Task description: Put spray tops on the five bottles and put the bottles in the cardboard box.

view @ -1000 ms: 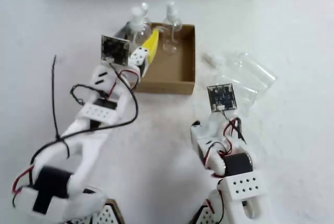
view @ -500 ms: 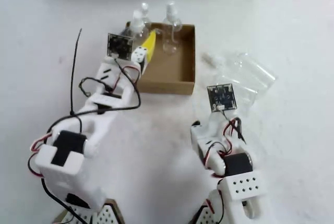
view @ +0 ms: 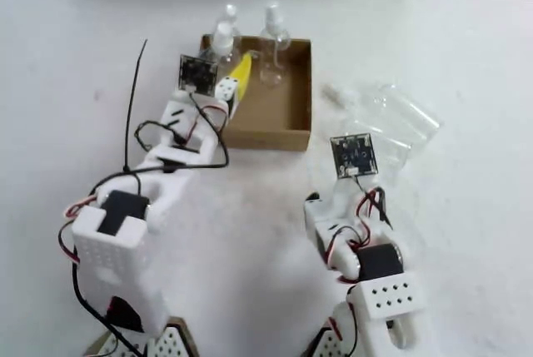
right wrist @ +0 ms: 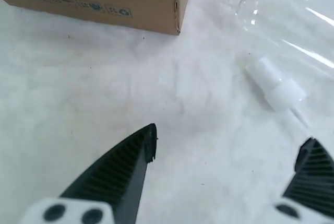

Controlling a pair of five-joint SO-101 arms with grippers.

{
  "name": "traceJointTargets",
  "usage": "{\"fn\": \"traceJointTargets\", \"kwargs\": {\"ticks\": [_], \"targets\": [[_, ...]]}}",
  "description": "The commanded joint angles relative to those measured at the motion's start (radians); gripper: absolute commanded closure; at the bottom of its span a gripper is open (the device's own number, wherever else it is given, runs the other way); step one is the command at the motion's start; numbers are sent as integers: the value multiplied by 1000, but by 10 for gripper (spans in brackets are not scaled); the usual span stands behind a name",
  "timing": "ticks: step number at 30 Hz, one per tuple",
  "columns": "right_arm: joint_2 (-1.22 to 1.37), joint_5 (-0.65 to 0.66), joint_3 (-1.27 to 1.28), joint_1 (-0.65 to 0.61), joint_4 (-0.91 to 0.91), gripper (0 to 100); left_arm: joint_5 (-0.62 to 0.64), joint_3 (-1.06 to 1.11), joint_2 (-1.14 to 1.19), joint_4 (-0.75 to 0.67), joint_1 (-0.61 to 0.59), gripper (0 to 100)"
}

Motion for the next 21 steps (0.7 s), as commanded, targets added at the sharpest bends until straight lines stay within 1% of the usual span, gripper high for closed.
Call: {"fn": "traceJointTargets", "kwargs": {"ticks": [1,21], "targets": [[-12,11,-9,8,2,617,-8,-55,-15,-12,-12,946],[-12,11,-9,8,2,617,-9,-55,-13,-3,-13,947]]}}
